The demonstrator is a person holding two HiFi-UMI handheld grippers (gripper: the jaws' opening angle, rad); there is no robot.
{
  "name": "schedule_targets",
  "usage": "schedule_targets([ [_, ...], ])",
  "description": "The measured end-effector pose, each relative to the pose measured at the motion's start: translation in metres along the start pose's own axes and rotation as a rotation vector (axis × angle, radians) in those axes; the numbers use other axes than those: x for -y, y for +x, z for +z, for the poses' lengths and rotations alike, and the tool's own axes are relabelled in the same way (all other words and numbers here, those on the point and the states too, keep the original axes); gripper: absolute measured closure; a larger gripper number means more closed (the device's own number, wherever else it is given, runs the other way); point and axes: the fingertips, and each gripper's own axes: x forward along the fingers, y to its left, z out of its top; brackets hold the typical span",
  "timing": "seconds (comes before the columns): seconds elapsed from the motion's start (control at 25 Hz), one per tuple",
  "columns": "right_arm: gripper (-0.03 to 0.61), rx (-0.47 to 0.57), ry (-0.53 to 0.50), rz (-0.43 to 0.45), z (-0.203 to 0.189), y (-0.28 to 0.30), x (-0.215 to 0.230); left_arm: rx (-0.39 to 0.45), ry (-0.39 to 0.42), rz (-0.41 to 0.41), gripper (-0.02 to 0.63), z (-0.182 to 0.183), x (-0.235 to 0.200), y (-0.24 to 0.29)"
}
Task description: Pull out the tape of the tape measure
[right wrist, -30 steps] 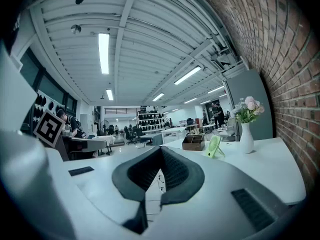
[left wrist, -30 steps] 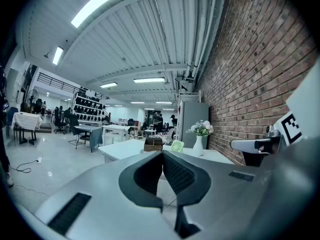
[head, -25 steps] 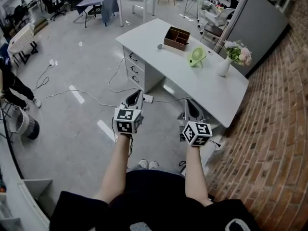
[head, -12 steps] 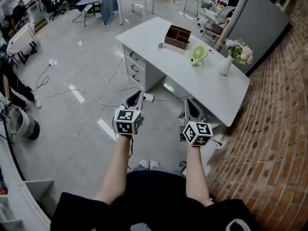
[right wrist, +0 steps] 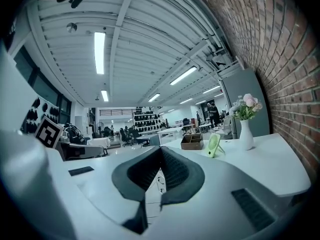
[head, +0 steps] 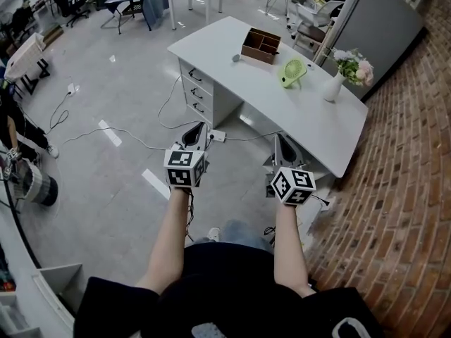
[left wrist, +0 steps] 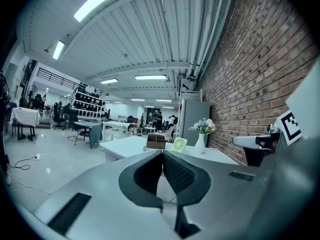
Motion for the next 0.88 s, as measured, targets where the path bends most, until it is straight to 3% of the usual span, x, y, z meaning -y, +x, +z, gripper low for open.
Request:
schedule_targets([
  [0.48,0.577,0.002,0.012,-0.04,0.003,0.038,0.018,-0.024,-0.008,-0.005,0.591,-0.003,-0.029,0.037],
  [0.88,0.576,0.023,0.007,-0.023,0.017,0.14,0.063,-0.008,-0.006,0.015,0.591,0.012,-0.066,0.137],
])
